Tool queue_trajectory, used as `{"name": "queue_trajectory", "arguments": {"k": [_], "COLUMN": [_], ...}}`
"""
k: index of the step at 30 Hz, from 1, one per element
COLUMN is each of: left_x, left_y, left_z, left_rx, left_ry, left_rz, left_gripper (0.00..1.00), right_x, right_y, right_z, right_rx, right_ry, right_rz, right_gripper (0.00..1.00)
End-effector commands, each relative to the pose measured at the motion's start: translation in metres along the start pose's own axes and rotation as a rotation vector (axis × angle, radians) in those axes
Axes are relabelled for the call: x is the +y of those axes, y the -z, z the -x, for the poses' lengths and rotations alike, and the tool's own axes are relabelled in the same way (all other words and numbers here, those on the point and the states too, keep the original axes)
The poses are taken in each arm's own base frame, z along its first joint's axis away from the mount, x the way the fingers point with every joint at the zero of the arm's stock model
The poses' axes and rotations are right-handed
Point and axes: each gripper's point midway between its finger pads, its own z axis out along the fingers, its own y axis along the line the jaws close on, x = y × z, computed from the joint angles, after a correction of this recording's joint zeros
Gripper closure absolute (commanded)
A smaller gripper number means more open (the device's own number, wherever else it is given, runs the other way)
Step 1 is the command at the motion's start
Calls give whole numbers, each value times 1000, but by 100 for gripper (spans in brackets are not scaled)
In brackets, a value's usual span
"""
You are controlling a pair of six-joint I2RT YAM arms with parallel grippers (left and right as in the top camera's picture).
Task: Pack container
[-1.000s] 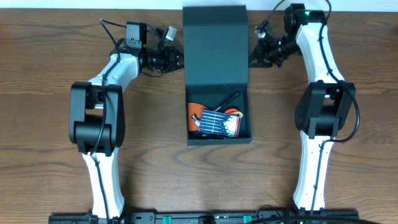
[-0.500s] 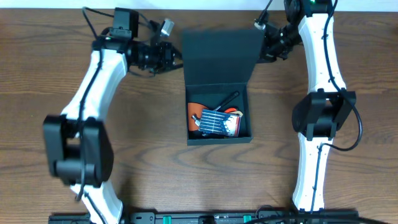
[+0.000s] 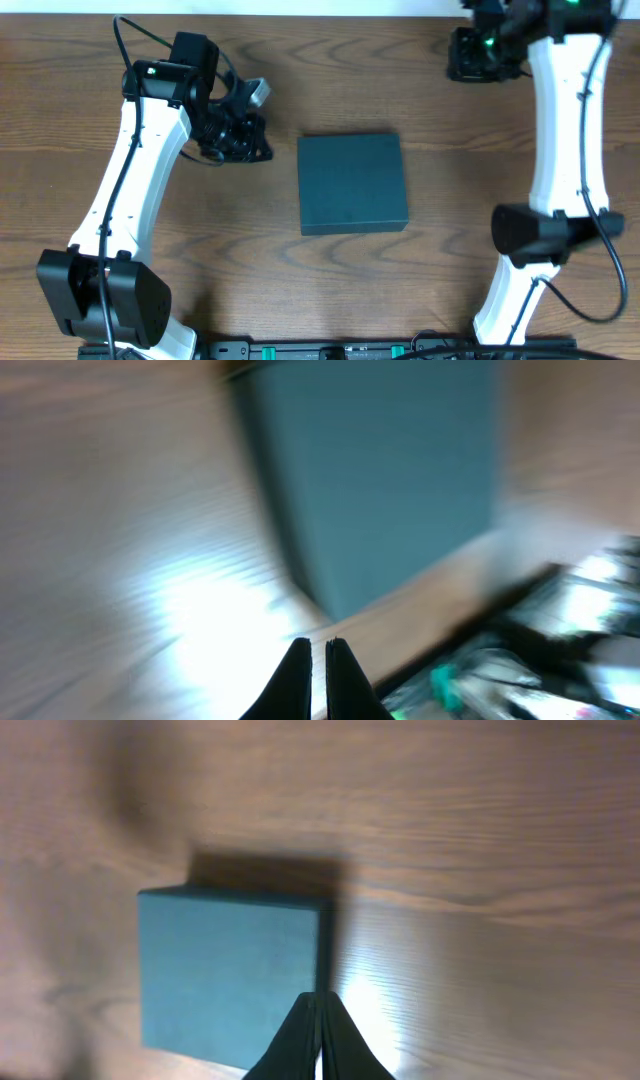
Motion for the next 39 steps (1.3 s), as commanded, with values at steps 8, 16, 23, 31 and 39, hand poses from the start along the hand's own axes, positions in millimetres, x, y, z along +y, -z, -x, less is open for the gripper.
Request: {"name": "queue_trajectory", "arguments": {"k": [8,16,23,31,39], "left_x": [118,129,122,116,112], "left_y": [50,60,73,83,90], "left_z": [-14,-23,-26,-34,-35], "left_rx": [-6,-12,-54,-85,-177], "left_ry": [184,268,262,257,242], "left_rz": [705,712,712,711,708], "left_gripper": [90,90,90,92,93], "right_x": [-25,20,-14,-41,8], "right_y": [65,84,121,86,-22], "right_z": [-2,-22,-59,-114,-124], "right_rx": [-178,-204,-255,-81,16], "right_ry": [-116,-69,-145,-209,-12], "right_rz": [-216,-134,-280,-373,-313], "right_gripper": [89,84,82,85,87]}}
